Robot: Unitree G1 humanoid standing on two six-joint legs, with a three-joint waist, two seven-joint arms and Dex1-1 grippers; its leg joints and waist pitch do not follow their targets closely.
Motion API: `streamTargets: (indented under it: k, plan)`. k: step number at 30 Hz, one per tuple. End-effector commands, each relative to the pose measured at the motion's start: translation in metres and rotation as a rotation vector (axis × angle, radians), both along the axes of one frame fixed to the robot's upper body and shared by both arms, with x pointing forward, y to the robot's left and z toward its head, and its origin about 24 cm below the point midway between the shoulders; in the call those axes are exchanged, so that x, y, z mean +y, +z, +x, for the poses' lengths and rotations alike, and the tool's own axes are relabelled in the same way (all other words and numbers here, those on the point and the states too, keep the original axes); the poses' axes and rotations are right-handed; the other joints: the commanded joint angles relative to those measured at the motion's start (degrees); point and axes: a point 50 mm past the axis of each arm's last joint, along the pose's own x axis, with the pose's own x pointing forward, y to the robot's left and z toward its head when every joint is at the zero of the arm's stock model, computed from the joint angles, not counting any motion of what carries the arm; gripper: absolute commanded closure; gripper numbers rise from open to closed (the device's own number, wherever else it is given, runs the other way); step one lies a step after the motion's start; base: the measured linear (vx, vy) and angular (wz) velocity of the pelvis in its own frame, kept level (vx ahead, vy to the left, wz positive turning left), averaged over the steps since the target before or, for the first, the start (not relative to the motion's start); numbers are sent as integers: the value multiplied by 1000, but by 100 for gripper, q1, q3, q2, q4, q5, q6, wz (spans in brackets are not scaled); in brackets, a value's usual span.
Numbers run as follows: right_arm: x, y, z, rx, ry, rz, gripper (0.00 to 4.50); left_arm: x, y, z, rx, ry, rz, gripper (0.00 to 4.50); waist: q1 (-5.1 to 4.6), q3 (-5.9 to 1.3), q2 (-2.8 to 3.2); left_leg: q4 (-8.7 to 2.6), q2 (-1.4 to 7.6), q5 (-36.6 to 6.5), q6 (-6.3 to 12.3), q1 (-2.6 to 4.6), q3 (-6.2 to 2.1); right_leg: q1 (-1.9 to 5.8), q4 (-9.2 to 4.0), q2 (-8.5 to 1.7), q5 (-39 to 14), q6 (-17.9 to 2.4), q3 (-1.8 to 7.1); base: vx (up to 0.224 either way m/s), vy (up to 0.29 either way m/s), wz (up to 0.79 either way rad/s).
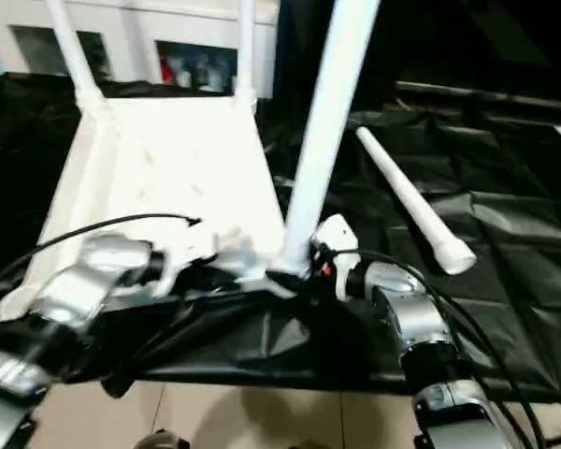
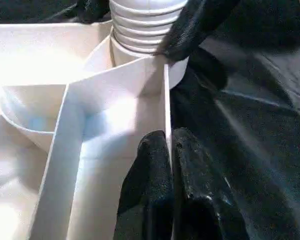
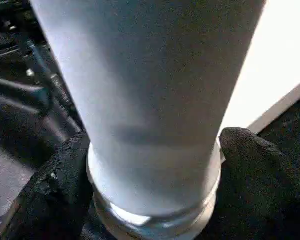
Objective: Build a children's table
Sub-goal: Rotate leg to tighten
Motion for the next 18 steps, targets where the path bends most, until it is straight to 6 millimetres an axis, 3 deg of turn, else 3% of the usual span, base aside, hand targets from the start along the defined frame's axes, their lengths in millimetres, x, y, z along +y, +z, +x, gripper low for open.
streamTargets:
  k: [1, 13, 15, 17, 18]
  plan:
    - [-5, -3, -2, 18, 0, -16, 90, -6, -5, -8, 35, -60, -21, 450, 9, -334, -39, -386, 162, -1018, 301, 14, -20, 292, -445, -389, -963, -1177, 290, 0, 0, 0]
    - [2, -7, -5, 39, -33, 33, 167, -8, -5, -4, 4, -10, -28, 450, 12, -331, -38, -388, 161, -1024, 266, 24, -17, 278, -457, -391, -1070, -1133, 291, 0, 0, 0]
    - [4, -11, -1, 28, -115, 29, 172, -9, -7, 1, -25, 48, -17, 450, -4, -311, -48, -407, 156, -1169, 184, 24, -25, 270, -496, -393, -1409, -1031, 290, 0, 0, 0]
    - [9, -23, 6, 56, -302, 3, 172, -12, -9, 15, -57, 201, 1, 450, -15, -306, -18, -413, 149, -1297, 86, 56, -23, 239, -531, -391, -1677, -960, 296, 0, 0, 0]
    - [11, -26, 8, 58, -357, -13, 174, -13, -10, 18, -59, 241, 7, 450, -31, -284, -20, -432, 142, -1456, 4, 57, -35, 225, -565, -393, -2039, -887, 284, 0, 0, 0]
